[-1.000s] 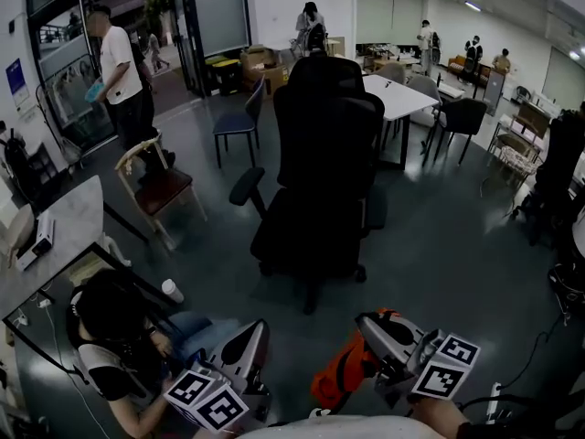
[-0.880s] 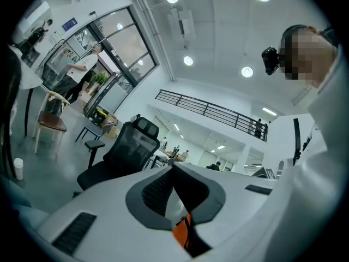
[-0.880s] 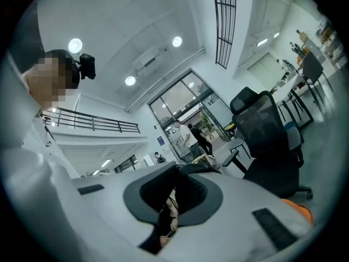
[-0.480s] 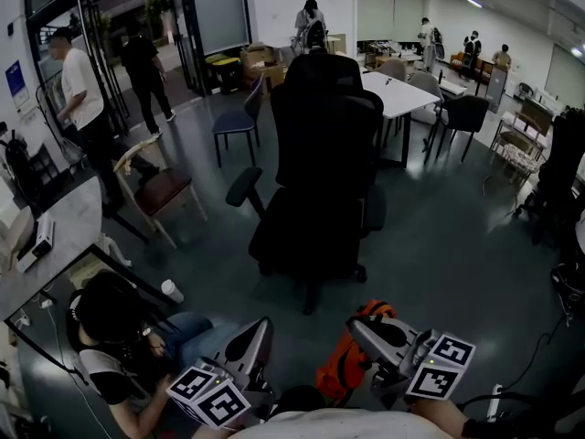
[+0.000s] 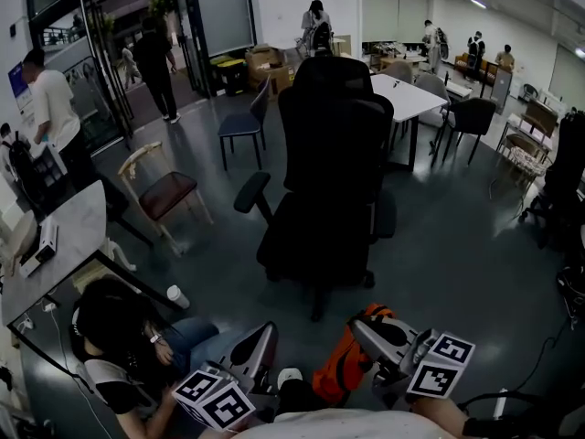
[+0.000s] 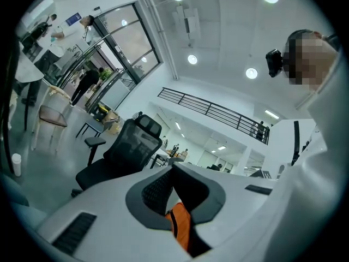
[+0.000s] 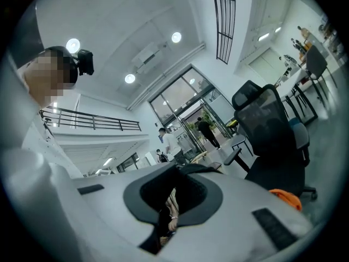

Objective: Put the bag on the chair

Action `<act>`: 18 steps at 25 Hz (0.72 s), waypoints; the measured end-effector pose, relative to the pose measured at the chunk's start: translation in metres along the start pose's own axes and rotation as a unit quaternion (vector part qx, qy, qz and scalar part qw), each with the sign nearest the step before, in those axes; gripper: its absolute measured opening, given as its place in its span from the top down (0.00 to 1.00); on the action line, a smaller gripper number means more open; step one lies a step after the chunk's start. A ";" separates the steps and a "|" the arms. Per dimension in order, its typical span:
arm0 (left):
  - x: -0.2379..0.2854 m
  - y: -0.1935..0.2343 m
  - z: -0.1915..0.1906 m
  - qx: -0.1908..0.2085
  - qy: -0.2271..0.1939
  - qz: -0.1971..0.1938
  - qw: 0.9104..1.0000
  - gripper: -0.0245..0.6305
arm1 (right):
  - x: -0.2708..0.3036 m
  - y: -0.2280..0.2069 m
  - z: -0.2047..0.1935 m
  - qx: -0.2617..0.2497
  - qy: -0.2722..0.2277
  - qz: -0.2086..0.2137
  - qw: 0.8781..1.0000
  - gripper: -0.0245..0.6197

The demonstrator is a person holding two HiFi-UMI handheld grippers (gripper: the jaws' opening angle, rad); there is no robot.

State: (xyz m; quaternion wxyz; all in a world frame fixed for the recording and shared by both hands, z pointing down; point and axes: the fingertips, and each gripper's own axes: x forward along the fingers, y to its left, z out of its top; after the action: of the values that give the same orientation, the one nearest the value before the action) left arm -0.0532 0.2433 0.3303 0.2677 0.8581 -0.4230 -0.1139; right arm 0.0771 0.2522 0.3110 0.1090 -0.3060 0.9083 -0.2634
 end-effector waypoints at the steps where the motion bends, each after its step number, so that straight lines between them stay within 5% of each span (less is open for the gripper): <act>1: 0.003 0.004 0.004 -0.001 0.000 -0.001 1.000 0.97 | 0.006 -0.001 0.001 0.001 0.001 0.000 1.000 0.96; 18: 0.083 0.071 0.104 0.014 0.007 -0.070 0.997 0.97 | 0.112 -0.032 0.060 -0.029 -0.031 -0.039 0.998 0.96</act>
State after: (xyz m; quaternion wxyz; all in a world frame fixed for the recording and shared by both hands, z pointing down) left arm -0.0933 0.1047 0.2863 0.2505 0.8898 -0.3619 -0.1203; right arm 0.0261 0.1373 0.2741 0.1181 -0.3519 0.8992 -0.2315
